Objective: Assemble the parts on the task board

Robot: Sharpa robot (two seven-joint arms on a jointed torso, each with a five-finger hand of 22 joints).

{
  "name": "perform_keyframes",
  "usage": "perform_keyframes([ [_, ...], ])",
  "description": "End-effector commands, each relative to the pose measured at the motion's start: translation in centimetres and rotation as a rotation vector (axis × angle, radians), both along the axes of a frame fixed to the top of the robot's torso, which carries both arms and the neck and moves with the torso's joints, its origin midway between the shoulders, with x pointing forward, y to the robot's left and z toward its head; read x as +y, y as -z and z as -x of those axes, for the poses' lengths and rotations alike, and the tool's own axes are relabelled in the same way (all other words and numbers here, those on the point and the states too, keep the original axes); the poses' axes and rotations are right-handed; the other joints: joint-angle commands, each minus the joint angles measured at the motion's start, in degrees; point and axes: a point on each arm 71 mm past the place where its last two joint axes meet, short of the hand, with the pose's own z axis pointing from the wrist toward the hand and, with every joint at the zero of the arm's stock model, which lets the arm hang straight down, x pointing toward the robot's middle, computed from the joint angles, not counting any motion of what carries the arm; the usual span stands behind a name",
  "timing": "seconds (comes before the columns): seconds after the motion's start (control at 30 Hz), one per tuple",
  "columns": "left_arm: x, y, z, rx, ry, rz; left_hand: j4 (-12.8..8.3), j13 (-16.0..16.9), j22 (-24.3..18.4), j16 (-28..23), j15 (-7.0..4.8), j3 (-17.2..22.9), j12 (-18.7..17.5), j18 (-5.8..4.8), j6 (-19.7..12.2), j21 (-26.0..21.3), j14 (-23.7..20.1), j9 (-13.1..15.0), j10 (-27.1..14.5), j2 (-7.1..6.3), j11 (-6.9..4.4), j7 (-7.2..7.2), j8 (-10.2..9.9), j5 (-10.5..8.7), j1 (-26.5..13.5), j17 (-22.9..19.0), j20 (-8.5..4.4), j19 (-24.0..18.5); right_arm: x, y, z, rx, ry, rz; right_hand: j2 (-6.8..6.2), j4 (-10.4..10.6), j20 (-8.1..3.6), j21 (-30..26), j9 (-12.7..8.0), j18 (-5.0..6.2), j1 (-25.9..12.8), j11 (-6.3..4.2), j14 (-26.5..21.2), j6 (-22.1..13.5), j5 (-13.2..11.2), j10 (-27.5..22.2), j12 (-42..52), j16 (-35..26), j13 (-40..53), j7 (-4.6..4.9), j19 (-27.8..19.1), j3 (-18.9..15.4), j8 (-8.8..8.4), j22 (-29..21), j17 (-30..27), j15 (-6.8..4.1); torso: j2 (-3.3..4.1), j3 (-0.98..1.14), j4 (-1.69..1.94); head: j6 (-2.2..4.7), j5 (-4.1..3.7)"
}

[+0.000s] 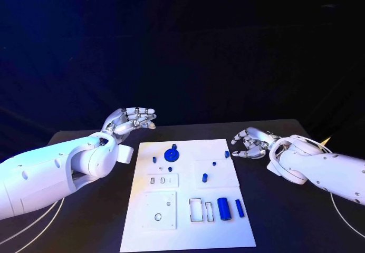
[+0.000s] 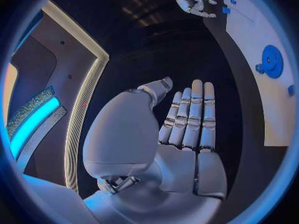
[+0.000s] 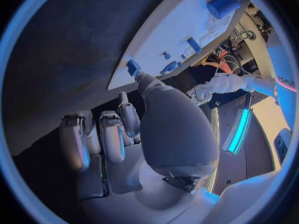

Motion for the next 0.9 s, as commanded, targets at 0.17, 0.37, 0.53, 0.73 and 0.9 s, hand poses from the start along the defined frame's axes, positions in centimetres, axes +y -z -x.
perform_keyframes([
  [0.17, -0.2, -0.1, 0.0, -0.009, 0.018, 0.007, -0.1, 0.1, 0.0, -0.3, 0.01, 0.2, -0.2, 0.61, -0.2, 0.0, -0.3, 0.1, -0.4, 0.33, -0.09, 1.93, 0.0, -0.34, 0.1, -0.1, 0.07, -0.3, 0.7, 0.6, 0.1, 0.01, -0.047, 0.009, 0.51, -0.3, 0.31, 0.1, 0.0, 0.09, 1.2, -0.02, 6.1, 0.1, -0.2, 0.1, 0.0, 0.2, 0.9, -0.02, 4.8, 0.9, -0.14, 14.0, 15.1, 0.24, 0.05, -0.04, 0.07, -0.21, -0.05],
  [0.37, -0.2, -0.1, 0.0, -0.008, 0.017, 0.006, -0.1, 0.1, 0.0, -0.3, 0.01, 0.2, -0.2, 0.61, -0.2, 0.0, -0.3, 0.1, -0.4, 0.33, -0.09, 1.93, 0.0, -0.34, 0.1, -0.1, 0.07, -0.3, 1.0, 0.9, 0.1, 0.015, -0.051, 0.013, 1.02, -0.4, 0.18, 0.3, 0.0, 0.04, 1.9, -0.25, 6.1, 0.8, 0.1, 0.5, 0.2, 0.2, 1.1, -0.27, 4.9, 2.0, 0.23, 14.1, 15.1, 0.07, 0.02, -0.04, 0.04, -0.49, 0.02],
  [0.53, -0.1, -0.1, 0.0, -0.007, 0.015, 0.005, -0.1, 0.1, 0.0, -0.3, 0.01, 0.2, -0.2, 0.61, -0.2, 0.0, -0.3, 0.1, -0.4, 0.33, -0.09, 1.93, 0.0, -0.34, 0.1, -0.1, 0.07, -0.3, 1.4, 1.0, 0.0, 0.025, -0.058, 0.022, 1.06, -0.9, 0.01, 0.4, 0.0, -0.01, 2.5, -0.47, 6.1, 1.3, 0.4, 0.6, 0.3, 0.2, 1.2, -0.48, 5.0, 3.1, 0.51, 14.2, 15.1, -0.13, 0.04, 0.0, 0.14, -0.81, 0.05],
  [0.73, 0.0, -0.1, -0.1, -0.007, 0.012, 0.004, -0.2, 0.1, 0.0, -0.4, 0.01, 0.3, -0.2, 0.62, -0.2, 0.1, -0.3, 0.1, -0.4, 0.32, -0.08, 1.93, 0.0, -0.34, 0.2, -0.1, 0.09, -0.4, 1.7, 1.4, 0.0, 0.038, -0.06, 0.035, 1.01, -1.4, -0.19, 0.5, -0.1, -0.03, 3.2, -0.67, 6.1, 1.9, 0.5, 0.9, 0.4, 0.2, 1.4, -0.68, 5.1, 4.6, 0.76, 14.3, 15.1, -0.33, 0.1, 0.01, 0.11, -1.04, 0.17],
  [0.9, 0.0, -0.1, 0.0, -0.007, 0.011, 0.002, -0.2, 0.1, 0.0, -0.4, 0.01, 0.3, -0.2, 0.62, -0.2, 0.1, -0.3, 0.1, -0.4, 0.32, -0.08, 1.93, 0.0, -0.34, 0.2, -0.1, 0.09, -0.4, 1.9, 1.5, 0.0, 0.041, -0.056, 0.04, 1.17, -1.5, -0.23, 0.6, -0.1, -0.04, 3.2, -0.7, 6.1, 2.0, 0.5, 0.9, 0.5, 0.2, 1.5, -0.7, 5.1, 5.1, 0.84, 14.3, 15.1, -0.36, 0.1, 0.02, 0.05, -1.48, 0.41],
])
